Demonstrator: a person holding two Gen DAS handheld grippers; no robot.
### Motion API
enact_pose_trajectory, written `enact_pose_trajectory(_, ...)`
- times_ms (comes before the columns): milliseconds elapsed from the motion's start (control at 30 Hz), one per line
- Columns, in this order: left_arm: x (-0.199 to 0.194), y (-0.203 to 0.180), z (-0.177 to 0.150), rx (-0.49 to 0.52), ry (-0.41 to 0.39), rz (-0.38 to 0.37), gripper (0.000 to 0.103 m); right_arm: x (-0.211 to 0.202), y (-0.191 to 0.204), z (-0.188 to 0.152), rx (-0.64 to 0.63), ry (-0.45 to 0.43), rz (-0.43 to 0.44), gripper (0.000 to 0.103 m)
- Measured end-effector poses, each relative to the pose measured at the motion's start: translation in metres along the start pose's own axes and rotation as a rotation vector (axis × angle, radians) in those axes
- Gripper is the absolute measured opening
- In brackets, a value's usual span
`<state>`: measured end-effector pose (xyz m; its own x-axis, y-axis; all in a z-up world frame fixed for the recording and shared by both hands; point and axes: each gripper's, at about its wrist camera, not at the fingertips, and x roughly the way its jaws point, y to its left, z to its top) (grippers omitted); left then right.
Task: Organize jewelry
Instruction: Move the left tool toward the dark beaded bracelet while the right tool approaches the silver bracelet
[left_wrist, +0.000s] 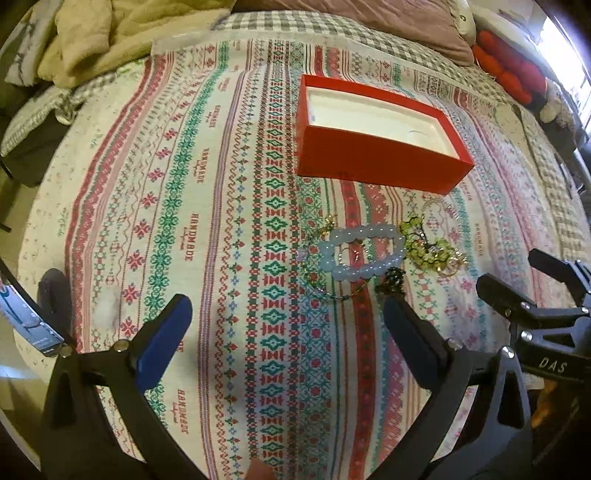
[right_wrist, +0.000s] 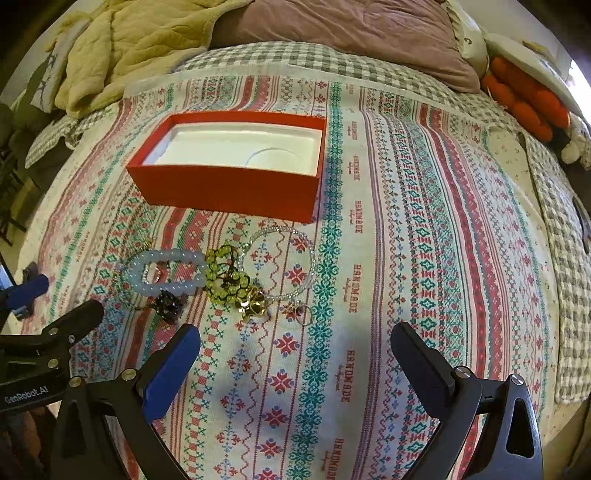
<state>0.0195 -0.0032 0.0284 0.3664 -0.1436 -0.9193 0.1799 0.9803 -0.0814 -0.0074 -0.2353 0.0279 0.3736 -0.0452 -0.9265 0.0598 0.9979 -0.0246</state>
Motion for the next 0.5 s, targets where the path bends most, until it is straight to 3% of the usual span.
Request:
enact_pose_trajectory(300, -0.008, 0.015, 0.026, -0.015, 0.015, -0.098, 0.100, -0.001, -0.012, 0.028, 0.007, 0.063, 0.035, 0.103)
enact_pose_trajectory(500, 0.017, 0.011, 0.042, 0.026, 0.073, -0.182, 0.074, 0.011, -0.017, 0.045, 0.046, 0.097, 0.084, 0.103)
